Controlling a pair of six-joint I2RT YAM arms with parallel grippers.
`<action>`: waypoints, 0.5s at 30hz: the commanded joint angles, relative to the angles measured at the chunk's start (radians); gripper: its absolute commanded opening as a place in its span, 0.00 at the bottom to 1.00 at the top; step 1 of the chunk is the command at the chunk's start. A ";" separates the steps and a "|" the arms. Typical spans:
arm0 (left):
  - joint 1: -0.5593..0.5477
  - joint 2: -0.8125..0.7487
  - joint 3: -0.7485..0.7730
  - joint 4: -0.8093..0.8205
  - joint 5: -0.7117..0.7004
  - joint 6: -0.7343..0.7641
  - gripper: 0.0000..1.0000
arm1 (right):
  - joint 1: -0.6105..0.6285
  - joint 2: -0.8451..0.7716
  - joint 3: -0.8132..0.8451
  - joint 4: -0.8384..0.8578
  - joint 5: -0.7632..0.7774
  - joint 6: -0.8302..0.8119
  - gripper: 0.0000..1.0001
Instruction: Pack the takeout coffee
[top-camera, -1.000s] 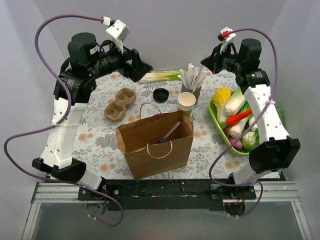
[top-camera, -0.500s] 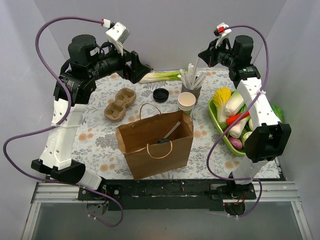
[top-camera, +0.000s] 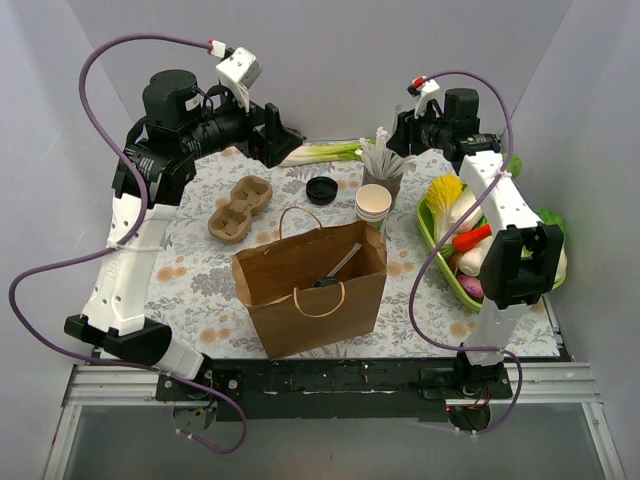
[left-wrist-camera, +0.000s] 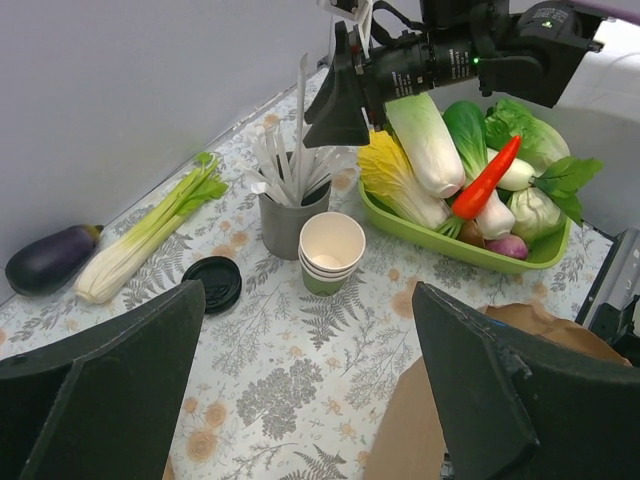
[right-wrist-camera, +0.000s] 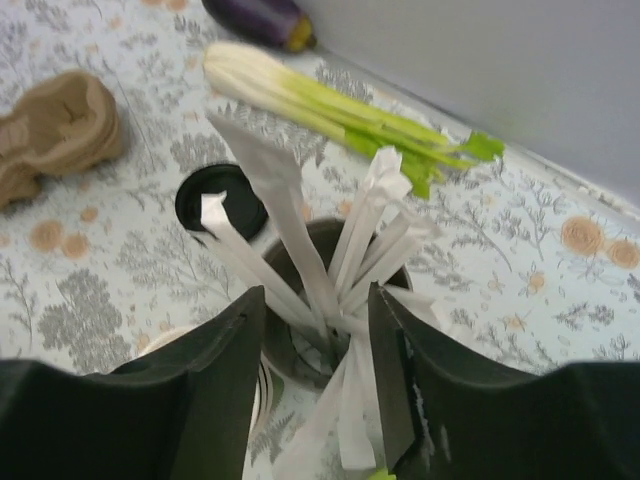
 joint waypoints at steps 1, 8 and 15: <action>0.007 -0.043 -0.038 0.004 -0.006 0.017 0.86 | 0.005 -0.032 0.106 -0.153 0.028 -0.059 0.65; 0.036 -0.110 -0.186 0.094 -0.209 0.024 0.98 | 0.003 -0.060 0.356 -0.436 0.252 0.011 0.80; 0.092 -0.193 -0.397 0.285 -0.417 0.040 0.98 | 0.001 -0.181 0.307 -0.504 0.399 0.085 0.94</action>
